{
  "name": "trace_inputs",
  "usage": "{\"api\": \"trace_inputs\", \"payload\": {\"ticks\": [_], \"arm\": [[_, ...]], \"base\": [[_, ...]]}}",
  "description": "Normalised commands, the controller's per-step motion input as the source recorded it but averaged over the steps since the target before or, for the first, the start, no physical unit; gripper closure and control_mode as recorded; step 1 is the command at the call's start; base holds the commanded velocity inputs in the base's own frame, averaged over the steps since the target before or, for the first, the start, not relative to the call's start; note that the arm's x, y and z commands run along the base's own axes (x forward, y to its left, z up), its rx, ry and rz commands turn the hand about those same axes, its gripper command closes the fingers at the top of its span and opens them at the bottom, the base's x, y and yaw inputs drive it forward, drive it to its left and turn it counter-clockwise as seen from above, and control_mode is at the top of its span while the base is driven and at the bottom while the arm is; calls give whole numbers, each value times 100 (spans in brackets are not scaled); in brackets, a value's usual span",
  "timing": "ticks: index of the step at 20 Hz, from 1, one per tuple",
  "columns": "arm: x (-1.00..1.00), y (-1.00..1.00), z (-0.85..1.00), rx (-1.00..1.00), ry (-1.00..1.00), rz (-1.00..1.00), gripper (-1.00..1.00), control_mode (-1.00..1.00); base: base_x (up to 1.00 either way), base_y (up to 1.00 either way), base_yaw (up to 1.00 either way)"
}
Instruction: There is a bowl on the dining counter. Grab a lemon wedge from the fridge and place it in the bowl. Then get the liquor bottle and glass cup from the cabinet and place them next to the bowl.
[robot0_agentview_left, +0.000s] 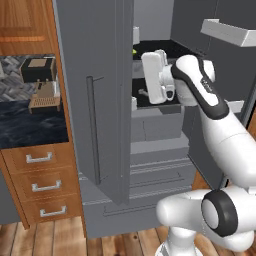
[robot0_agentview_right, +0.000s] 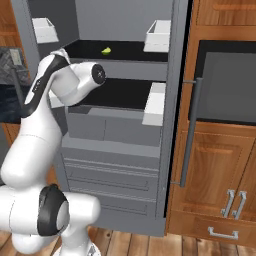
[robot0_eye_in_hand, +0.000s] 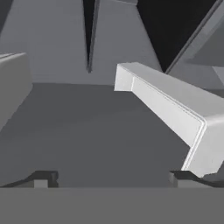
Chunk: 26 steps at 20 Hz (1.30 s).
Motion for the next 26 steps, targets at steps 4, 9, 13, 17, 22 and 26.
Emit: {"api": "trace_inputs", "payload": {"ticks": [4, 9, 13, 17, 22, 26], "arm": [[0, 80, -23, 1, 0, 12, -100, -100], [-18, 95, -13, 0, 0, 14, -100, -100], [-34, 100, -12, 0, 0, 16, -100, -100], [-35, 100, -13, -2, -2, 16, -100, -100], [-30, 100, -5, -5, -4, 13, -100, -100], [-33, 85, 0, -9, -5, 8, -100, -100]], "base": [[0, 0, 0], [0, 0, 0], [0, 0, 0], [0, 0, 0], [0, 0, 0], [0, 0, 0]]}}
